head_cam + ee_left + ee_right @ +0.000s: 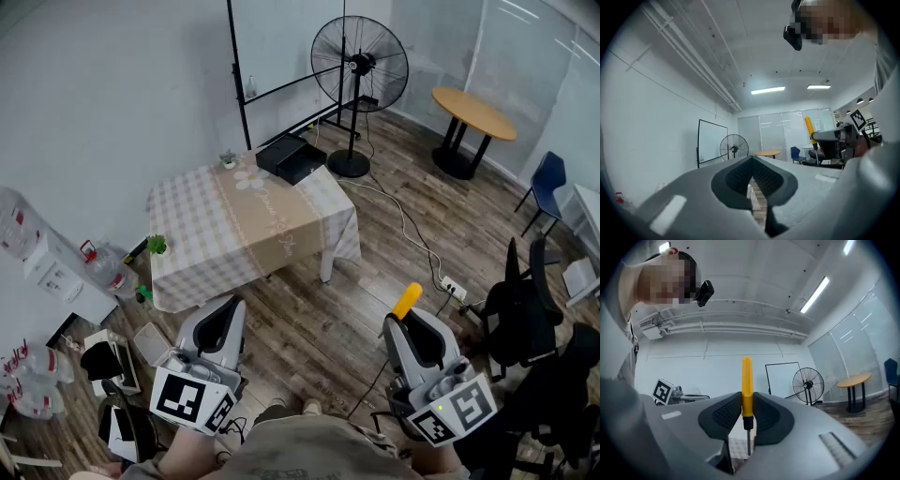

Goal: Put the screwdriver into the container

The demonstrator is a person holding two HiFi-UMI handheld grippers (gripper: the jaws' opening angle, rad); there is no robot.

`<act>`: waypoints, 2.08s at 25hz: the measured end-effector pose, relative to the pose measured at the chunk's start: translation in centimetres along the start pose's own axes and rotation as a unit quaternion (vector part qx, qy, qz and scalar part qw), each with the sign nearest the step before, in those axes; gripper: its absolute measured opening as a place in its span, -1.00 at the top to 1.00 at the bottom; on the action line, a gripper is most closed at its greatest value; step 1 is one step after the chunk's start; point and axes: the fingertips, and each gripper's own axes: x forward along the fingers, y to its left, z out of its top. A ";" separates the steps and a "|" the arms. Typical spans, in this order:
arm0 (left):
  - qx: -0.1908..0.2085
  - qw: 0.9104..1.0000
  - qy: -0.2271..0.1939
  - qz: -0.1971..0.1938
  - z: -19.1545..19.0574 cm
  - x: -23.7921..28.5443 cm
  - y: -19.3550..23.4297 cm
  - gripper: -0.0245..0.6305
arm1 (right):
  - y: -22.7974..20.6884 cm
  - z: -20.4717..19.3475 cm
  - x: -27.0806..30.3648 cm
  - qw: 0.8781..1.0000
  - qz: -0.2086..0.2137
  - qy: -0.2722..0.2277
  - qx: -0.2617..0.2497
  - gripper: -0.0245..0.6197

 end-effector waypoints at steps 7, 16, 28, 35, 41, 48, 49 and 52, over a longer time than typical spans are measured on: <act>0.001 1.000 -0.001 -0.004 0.0 -0.2 -0.3 0.92 | 0.0 -0.4 -0.1 1.000 0.002 0.007 0.010 0.61; 0.001 1.000 0.005 -0.012 -0.3 -0.2 -1.0 0.92 | 0.2 -1.5 -0.7 0.999 -0.001 0.027 0.017 0.60; -0.003 1.000 0.012 -0.011 -1.1 1.5 0.8 0.92 | -0.9 -2.3 1.7 0.999 0.000 0.044 0.014 0.60; -0.012 1.000 0.018 -0.016 -2.2 5.6 3.3 0.92 | -3.6 -3.9 5.5 0.997 -0.006 0.065 0.028 0.60; -0.021 0.999 0.028 -0.023 -3.4 10.7 6.5 0.92 | -6.5 -5.4 10.7 0.995 -0.013 0.085 0.049 0.60; -0.034 0.998 0.035 -0.036 -4.2 18.1 12.0 0.92 | -10.1 -6.9 18.6 0.991 -0.030 0.112 0.070 0.61; -0.034 0.998 0.039 -0.038 -4.4 19.1 12.8 0.92 | -10.6 -7.1 19.8 0.990 -0.032 0.113 0.075 0.60; -0.033 0.997 0.046 -0.048 -4.8 21.9 15.0 0.92 | -11.7 -7.7 23.4 0.988 -0.041 0.111 0.097 0.61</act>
